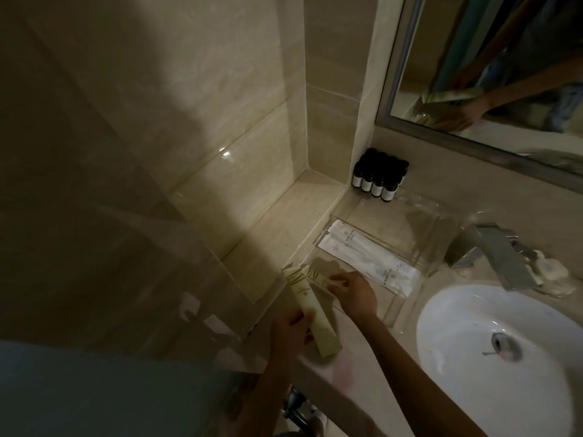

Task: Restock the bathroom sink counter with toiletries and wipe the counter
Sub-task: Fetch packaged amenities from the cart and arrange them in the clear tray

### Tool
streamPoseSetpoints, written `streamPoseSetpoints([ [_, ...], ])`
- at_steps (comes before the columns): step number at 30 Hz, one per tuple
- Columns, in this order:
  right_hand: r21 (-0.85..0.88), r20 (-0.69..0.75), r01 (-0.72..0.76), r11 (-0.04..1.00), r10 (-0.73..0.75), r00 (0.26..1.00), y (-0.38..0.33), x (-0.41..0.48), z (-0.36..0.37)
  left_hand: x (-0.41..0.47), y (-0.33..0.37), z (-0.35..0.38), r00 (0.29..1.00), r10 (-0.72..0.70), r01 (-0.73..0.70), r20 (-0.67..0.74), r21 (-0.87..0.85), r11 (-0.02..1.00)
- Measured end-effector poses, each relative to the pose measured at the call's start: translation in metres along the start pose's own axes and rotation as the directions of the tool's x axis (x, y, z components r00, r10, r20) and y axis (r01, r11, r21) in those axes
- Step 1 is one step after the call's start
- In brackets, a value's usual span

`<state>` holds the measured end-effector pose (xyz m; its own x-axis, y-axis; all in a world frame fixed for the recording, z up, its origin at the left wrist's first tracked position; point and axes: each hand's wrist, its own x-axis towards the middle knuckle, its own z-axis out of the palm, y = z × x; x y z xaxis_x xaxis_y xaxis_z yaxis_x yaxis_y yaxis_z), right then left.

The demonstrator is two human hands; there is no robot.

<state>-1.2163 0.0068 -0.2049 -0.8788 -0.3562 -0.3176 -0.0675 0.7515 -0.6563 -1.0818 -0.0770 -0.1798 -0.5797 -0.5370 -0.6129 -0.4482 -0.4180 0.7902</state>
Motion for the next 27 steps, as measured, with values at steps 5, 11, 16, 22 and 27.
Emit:
streamPoseSetpoints([
  [5,0.192,0.069,0.004,0.981,-0.018,0.997,0.005,-0.013,-0.008,-0.003,-0.001,0.008,0.997,-0.066,0.069,0.048,-0.047,0.997],
  [11,0.310,0.234,0.015,0.951,-0.091,0.968,0.011,-0.031,-0.016,0.004,0.002,0.025,0.998,-0.059,0.059,-0.008,-0.022,0.998],
  [16,0.472,0.181,-0.078,0.878,-0.010,0.983,0.013,-0.028,-0.028,0.015,0.002,0.038,0.997,-0.075,0.076,0.032,-0.040,0.996],
  [22,0.471,0.087,-0.140,0.871,0.112,0.990,0.020,0.006,-0.047,0.020,0.001,0.040,0.995,0.003,-0.010,0.104,0.067,0.998],
  [27,0.293,0.233,-0.109,0.950,0.040,0.972,0.028,0.016,-0.036,0.028,-0.007,0.038,0.997,-0.057,0.057,0.049,-0.001,0.998],
])
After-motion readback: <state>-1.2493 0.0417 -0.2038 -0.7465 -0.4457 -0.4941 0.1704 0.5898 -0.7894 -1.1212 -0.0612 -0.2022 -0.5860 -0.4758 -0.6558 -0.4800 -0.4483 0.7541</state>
